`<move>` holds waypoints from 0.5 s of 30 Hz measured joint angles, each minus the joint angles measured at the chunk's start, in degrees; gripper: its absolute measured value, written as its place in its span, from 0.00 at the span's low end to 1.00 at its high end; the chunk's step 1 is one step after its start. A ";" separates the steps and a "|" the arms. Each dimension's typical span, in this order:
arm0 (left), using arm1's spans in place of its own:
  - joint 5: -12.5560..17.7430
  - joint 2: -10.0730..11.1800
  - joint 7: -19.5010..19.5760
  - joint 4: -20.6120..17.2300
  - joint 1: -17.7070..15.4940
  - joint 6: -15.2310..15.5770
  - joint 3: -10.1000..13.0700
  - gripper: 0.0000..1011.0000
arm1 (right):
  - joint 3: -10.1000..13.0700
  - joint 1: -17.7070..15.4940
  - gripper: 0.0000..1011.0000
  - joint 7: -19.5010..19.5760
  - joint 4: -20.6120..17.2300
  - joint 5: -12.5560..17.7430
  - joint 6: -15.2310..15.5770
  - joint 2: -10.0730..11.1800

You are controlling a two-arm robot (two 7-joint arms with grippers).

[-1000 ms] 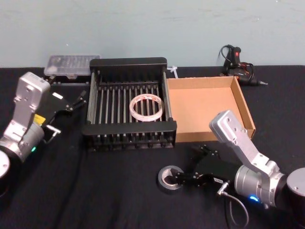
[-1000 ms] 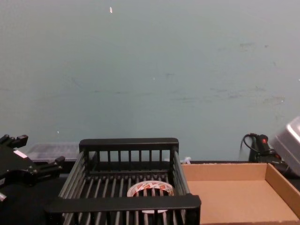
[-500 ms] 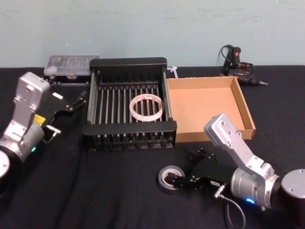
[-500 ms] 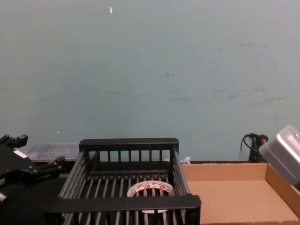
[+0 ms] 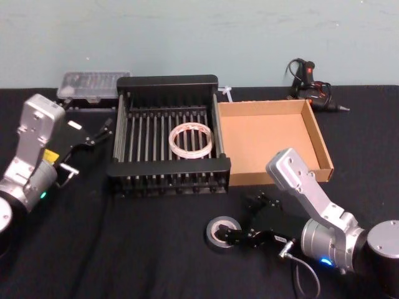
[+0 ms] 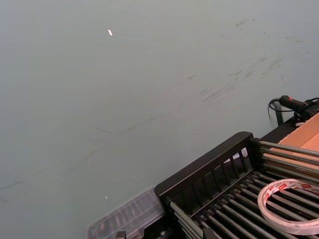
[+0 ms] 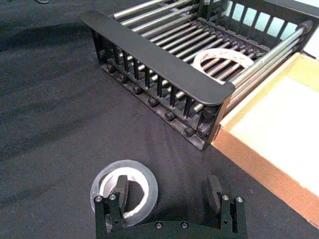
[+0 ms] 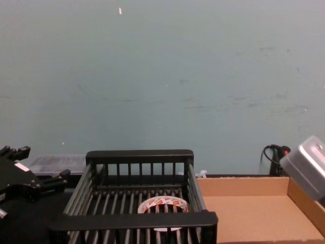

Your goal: Pick up the white tape and place it into the black box , Pick up the silver tape and place it into the brown box.

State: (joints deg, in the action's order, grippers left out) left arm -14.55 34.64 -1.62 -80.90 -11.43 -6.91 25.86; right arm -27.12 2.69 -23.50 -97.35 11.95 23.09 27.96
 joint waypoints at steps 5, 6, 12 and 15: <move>0.00 0.00 0.00 0.00 0.00 0.00 0.00 0.99 | 0.01 -0.02 0.95 0.01 -0.03 0.01 -0.02 0.03; 0.00 0.00 0.00 0.00 0.00 0.00 0.00 0.99 | 0.01 -0.03 0.95 0.01 -0.03 0.01 -0.02 0.03; 0.00 0.00 0.00 0.00 0.00 0.00 0.00 0.99 | 0.01 -0.05 0.80 0.02 -0.06 0.03 -0.02 0.05; 0.00 0.00 0.00 0.00 0.00 0.00 0.00 0.99 | 0.01 -0.06 0.71 0.03 -0.08 0.04 -0.02 0.07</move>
State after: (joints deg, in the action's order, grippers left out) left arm -14.55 34.65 -1.62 -80.90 -11.43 -6.91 25.86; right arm -27.11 2.64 -23.47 -97.43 11.99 23.06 28.03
